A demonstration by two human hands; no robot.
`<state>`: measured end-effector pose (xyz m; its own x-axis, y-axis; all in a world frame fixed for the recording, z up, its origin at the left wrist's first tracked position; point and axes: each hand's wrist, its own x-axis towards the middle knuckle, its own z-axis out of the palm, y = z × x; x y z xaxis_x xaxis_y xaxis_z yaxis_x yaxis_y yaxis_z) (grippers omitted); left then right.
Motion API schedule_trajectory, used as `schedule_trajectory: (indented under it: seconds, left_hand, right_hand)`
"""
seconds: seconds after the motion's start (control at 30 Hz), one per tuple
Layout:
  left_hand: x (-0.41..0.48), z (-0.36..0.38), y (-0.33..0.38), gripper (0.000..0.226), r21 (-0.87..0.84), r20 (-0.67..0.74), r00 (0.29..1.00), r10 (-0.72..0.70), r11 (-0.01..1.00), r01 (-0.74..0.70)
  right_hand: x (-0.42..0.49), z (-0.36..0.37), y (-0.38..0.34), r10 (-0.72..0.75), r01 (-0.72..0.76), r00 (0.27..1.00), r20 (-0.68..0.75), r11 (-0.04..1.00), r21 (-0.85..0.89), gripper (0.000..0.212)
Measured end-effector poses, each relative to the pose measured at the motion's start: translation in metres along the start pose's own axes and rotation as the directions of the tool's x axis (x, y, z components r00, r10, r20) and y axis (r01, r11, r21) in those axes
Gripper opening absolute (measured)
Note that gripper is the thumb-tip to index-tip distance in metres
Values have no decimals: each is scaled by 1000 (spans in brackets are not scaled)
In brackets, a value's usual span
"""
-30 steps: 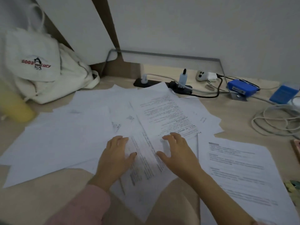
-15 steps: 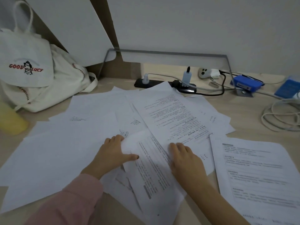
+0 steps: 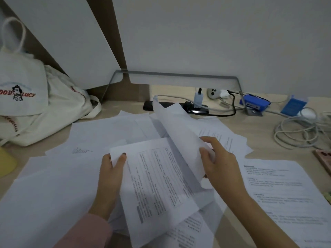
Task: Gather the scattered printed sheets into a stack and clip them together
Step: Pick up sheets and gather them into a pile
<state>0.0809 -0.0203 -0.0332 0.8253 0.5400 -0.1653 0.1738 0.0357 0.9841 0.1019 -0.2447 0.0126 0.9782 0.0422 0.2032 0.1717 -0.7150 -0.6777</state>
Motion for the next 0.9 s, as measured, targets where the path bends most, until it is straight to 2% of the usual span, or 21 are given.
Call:
schedule_trajectory:
  seconds: [0.13,0.23,0.3,0.37,0.43,0.47,0.53,0.67,0.77,0.83,0.9]
  left_hand:
    - [-8,-4,1,23,-48,-23,999,22,999,-23]
    - [-18,-10,-3,30,-47,-39,996,74,996,-76]
    - [-26,-15,-3,42,-69,-7,988,154,986,-154]
    - [-33,-21,-3,47,-107,57,980,192,977,-186]
    - [-39,-26,-5,34,-79,112,979,170,984,-161]
    - [-41,-28,-7,25,-48,133,982,135,990,-130]
    - [-42,-31,-13,21,-7,168,979,114,993,-114]
    - [-41,-39,-28,27,81,236,963,130,985,-153]
    - [-42,-44,-37,33,95,193,972,138,983,-158]
    - [-40,-49,-37,28,106,134,982,135,983,-150]
    - [-37,-57,-33,28,159,127,984,123,977,-143]
  right_hand:
    - [-4,0,-24,102,-138,985,138,949,282,35]
    - [-10,18,-43,138,-271,939,315,861,430,27]
    - [-15,34,-55,133,-381,882,452,767,517,24]
    - [-16,48,-65,136,-507,820,555,623,596,24]
    - [-14,60,-71,119,-577,781,613,511,637,23]
    - [-13,65,-72,104,-592,772,628,479,648,24]
    - [-11,74,-75,70,-604,757,649,453,656,24]
    - [-12,83,-79,-23,-626,703,710,454,634,30]
    - [-12,81,-78,-84,-558,673,735,594,579,37]
    - [-9,80,-76,-55,-430,721,691,746,509,39]
    - [0,79,-70,-59,-146,845,531,930,337,37]
